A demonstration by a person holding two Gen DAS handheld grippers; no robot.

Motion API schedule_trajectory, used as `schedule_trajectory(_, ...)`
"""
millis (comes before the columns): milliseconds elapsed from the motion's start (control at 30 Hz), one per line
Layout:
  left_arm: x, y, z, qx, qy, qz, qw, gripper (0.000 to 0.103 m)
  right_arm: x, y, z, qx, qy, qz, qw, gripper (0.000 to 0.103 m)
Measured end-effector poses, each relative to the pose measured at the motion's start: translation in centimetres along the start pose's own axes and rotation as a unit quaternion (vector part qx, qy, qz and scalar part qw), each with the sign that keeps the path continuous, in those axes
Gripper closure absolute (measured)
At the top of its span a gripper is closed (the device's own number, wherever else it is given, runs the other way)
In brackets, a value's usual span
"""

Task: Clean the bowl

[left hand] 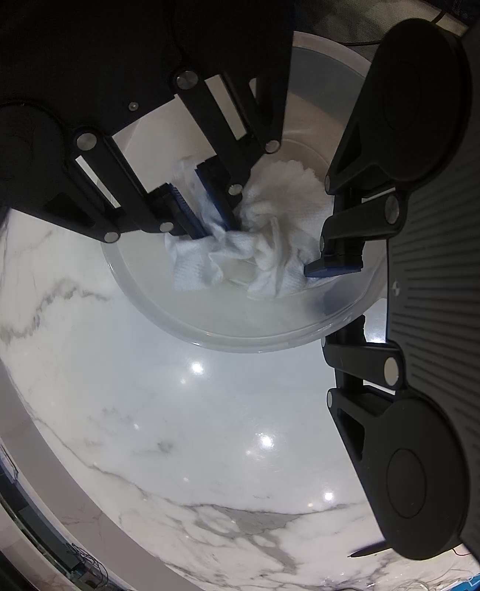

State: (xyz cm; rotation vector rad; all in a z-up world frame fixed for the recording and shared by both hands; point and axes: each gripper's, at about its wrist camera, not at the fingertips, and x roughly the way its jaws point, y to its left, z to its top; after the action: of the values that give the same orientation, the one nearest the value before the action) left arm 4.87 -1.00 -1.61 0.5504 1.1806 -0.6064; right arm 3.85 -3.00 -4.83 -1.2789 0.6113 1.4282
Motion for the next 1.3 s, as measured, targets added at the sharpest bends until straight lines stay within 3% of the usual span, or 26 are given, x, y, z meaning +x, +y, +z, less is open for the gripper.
schedule_trajectory(300, -0.8, -1.0, 0.1, 0.002, 0.001, 0.001, 1.0, 0.088, -0.5, 0.8, 0.2, -0.017, -0.017, 0.028, 0.999, 0.092)
schedule_trajectory(700, -1.8, -2.6, 0.7, 0.003, 0.002, 0.003, 1.0, 0.088, -1.1, 2.0, -0.3, -0.018, 0.013, 0.073, 0.997, 0.092)
schedule_trajectory(933, -2.2, -2.9, 0.9, 0.005, 0.003, 0.004, 1.0, 0.087, -0.9, 1.8, -0.5, -0.017, 0.036, 0.061, 0.997, 0.092)
schedule_trajectory(1000, -0.6, -0.4, -0.7, 0.004, 0.002, 0.003, 1.0, 0.087, -0.9, 1.7, -0.6, -0.012, 0.042, 0.054, 0.998, 0.092)
schedule_trajectory(1133, 2.2, 2.2, 0.9, 0.003, -0.001, 0.002, 1.0, 0.087, -0.6, 1.4, -0.8, -0.002, 0.055, 0.036, 0.998, 0.092)
schedule_trajectory(1300, 2.1, 2.3, 0.8, 0.003, -0.002, 0.001, 1.0, 0.087, -0.4, 1.2, -0.8, 0.006, 0.056, 0.028, 0.998, 0.093)
